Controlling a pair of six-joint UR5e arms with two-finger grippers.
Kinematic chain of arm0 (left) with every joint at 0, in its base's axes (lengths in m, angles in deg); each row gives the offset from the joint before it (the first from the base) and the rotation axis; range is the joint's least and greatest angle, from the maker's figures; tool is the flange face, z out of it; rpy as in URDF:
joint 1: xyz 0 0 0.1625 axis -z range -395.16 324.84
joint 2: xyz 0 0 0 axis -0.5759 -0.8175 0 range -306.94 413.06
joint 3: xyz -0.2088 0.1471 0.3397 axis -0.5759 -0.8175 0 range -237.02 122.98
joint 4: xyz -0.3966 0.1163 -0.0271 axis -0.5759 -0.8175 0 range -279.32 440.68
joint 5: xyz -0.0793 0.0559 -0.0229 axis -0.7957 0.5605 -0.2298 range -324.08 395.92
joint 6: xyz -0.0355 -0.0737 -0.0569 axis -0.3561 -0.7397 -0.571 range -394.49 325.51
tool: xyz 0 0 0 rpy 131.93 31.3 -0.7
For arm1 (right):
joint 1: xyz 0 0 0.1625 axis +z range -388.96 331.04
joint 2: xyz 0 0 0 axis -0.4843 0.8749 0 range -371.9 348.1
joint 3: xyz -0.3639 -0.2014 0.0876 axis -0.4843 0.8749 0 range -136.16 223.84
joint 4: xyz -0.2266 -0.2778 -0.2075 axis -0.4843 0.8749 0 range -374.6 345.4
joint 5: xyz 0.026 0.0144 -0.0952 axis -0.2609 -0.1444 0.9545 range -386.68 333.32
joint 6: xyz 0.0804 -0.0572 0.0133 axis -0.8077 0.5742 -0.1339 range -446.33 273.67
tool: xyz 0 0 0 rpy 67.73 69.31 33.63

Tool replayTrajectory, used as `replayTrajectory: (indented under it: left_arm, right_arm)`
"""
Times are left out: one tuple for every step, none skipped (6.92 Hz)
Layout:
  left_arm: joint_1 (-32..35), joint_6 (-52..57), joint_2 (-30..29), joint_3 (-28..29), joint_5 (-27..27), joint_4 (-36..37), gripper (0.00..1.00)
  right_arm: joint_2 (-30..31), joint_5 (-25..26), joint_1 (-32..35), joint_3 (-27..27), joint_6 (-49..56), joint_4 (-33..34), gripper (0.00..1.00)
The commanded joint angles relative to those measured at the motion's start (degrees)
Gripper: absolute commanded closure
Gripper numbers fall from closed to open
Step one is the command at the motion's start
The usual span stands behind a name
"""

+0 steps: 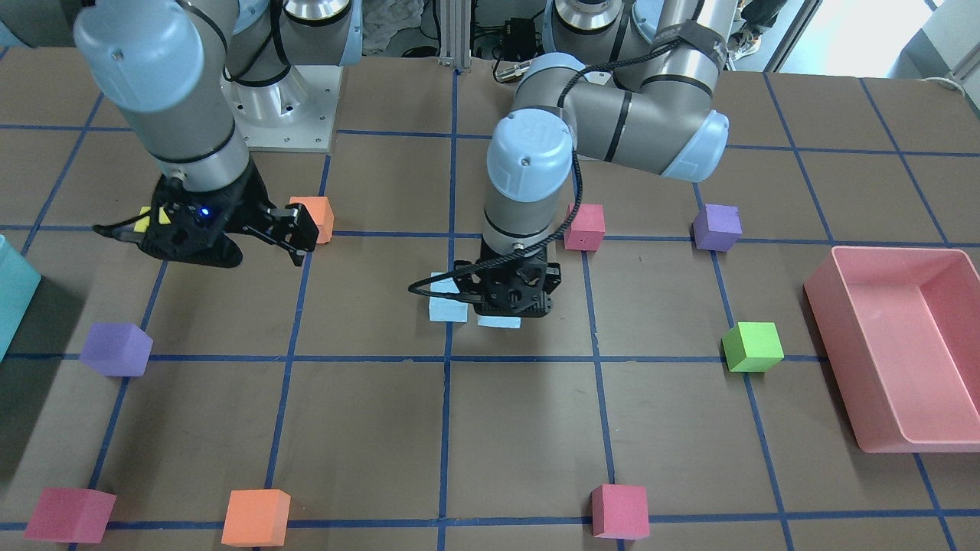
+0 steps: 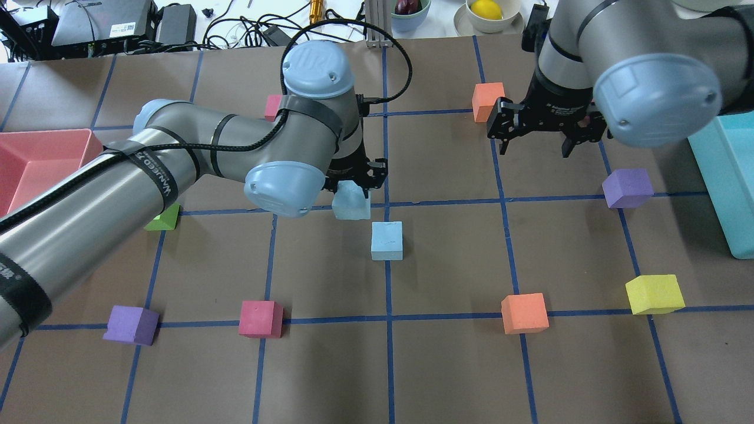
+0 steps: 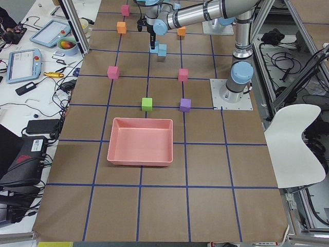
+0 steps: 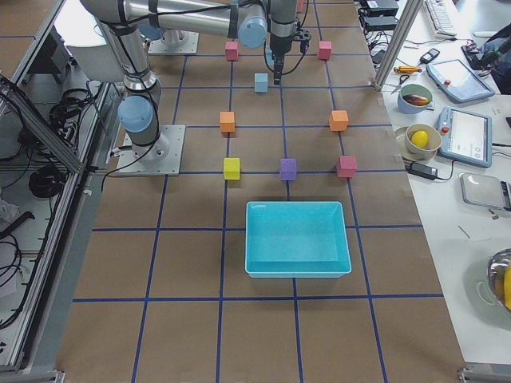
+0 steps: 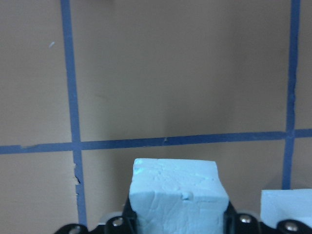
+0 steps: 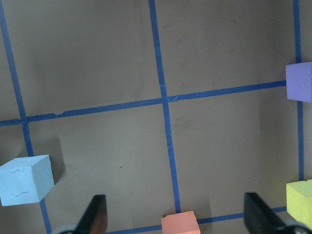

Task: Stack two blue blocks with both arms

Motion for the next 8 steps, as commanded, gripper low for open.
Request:
replayTrajectory:
  left_arm:
    - [3.8,-5.6,-0.5,2.0,-0.9,-2.7,1.00]
    - [3.9,-5.6,-1.1,1.7,-0.8,-2.7,1.00]
    - [4.5,-5.8,-1.9,1.6,-0.8,-2.7,1.00]
    - [5.4,-5.9,-2.4,1.6,-0.6,-2.6,1.00]
    - [5.8,-5.8,-2.6,1.6,-0.3,-2.4,1.00]
    - [6.0,-5.8,-2.6,1.4,-0.5,-2.6,1.00]
    - [6.1,-5.7,-2.6,1.2,-0.2,-2.8,1.00]
    - [6.1,-5.6,-2.6,0.0,0.0,-2.2,1.00]
  right_arm:
    - [2.7,0.9,-0.5,0.6,-0.3,-2.4,0.00]
    - [3.5,0.2,-0.5,0.3,0.1,-2.4,0.00]
    - [3.6,-0.1,-0.6,-0.1,1.0,-2.5,0.00]
    - [3.7,0.2,-0.7,0.1,2.5,-2.5,0.00]
    - [4.8,-0.1,-0.7,0.3,2.8,-2.9,0.00]
    - [4.8,-0.5,-0.7,0.3,6.1,-3.4,0.00]
    - [4.7,-0.5,-1.2,0.4,10.6,-3.3,0.00]
    - [4.8,-1.0,-2.5,0.6,10.5,-3.5,0.00]
